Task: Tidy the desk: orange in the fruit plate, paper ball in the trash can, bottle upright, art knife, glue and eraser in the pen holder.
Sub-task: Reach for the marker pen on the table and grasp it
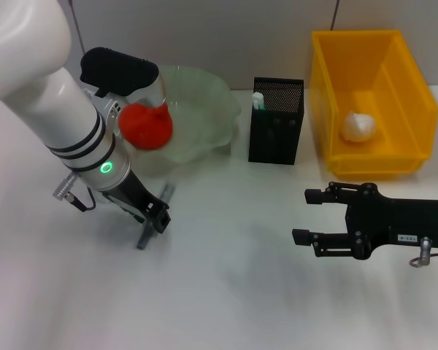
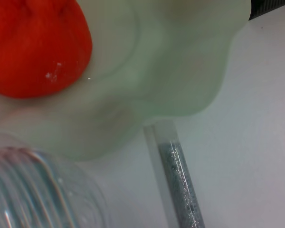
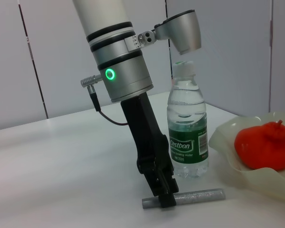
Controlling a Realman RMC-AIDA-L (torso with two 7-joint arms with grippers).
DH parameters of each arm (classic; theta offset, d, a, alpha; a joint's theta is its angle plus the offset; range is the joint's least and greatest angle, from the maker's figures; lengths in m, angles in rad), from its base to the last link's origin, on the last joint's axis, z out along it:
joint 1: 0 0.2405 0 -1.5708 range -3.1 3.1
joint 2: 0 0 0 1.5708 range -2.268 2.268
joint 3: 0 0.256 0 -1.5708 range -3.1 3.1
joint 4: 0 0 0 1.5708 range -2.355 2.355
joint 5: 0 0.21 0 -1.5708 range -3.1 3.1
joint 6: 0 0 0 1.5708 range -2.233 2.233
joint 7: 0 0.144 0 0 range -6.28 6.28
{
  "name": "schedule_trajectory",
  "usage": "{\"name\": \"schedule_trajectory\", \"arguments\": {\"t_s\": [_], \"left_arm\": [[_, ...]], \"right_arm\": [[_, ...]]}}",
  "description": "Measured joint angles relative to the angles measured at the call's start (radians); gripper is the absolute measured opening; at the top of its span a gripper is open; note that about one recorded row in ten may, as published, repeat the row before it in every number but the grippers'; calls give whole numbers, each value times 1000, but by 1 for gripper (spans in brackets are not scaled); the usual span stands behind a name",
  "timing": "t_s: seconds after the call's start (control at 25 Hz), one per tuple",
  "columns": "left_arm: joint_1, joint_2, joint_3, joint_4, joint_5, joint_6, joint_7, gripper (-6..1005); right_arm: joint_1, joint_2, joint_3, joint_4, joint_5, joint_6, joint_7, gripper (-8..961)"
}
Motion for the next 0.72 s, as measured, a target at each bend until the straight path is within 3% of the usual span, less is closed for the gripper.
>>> {"name": "schedule_trajectory", "arguments": {"t_s": [0.72], "left_arm": [[-3, -2, 29, -17, -11, -22, 0, 335]], "right_arm": [[0, 0, 0, -3, 2, -1, 1, 776]]}}
